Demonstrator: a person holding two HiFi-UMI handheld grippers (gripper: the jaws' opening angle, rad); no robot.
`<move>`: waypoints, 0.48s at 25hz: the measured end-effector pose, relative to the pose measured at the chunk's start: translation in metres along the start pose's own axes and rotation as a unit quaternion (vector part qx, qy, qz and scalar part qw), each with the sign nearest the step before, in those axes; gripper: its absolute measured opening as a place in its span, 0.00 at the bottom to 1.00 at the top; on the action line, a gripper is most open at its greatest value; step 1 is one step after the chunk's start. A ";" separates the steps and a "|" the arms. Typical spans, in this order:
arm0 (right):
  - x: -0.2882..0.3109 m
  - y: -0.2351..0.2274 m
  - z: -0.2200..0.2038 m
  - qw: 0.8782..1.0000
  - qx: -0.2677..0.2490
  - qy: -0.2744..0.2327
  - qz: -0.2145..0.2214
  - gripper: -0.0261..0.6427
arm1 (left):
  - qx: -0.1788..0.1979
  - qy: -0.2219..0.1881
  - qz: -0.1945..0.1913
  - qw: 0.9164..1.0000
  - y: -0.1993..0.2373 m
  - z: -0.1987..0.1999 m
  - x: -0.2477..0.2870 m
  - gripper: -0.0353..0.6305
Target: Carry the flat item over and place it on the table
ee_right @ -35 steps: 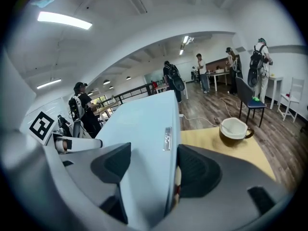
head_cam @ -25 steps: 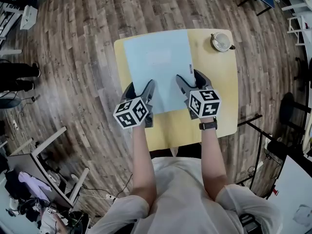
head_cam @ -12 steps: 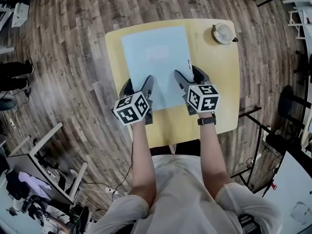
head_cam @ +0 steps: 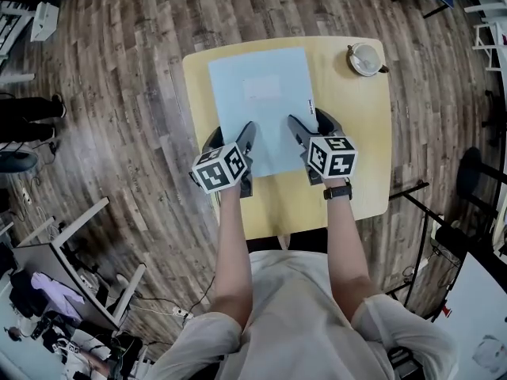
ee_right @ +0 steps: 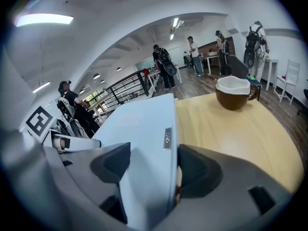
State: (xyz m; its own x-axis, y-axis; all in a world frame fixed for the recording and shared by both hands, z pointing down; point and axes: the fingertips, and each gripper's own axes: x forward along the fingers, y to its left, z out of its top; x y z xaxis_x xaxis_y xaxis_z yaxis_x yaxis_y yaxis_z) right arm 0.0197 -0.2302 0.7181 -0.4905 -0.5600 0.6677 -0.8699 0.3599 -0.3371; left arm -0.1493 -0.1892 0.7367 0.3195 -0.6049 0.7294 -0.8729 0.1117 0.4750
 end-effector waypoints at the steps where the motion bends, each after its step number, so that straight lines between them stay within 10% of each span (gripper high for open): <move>1: -0.001 0.000 -0.002 1.000 0.003 0.003 0.003 0.52 | 0.000 0.000 -0.001 1.000 0.000 -0.002 -0.001 0.64; 7: -0.025 0.006 0.019 1.000 -0.026 -0.014 0.004 0.52 | -0.005 -0.031 -0.012 0.999 -0.008 0.014 -0.027 0.64; 12: -0.068 0.026 0.075 0.994 -0.049 -0.094 0.007 0.52 | 0.062 -0.117 -0.013 0.991 -0.049 0.065 -0.077 0.63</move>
State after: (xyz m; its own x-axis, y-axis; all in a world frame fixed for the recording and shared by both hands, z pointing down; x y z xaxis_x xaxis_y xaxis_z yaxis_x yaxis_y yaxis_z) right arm 0.0268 -0.2388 0.6147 -0.5113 -0.6808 0.5245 -0.8583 0.4349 -0.2722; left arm -0.1549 -0.1993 0.6251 0.2600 -0.7745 0.5766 -0.9086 0.0058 0.4175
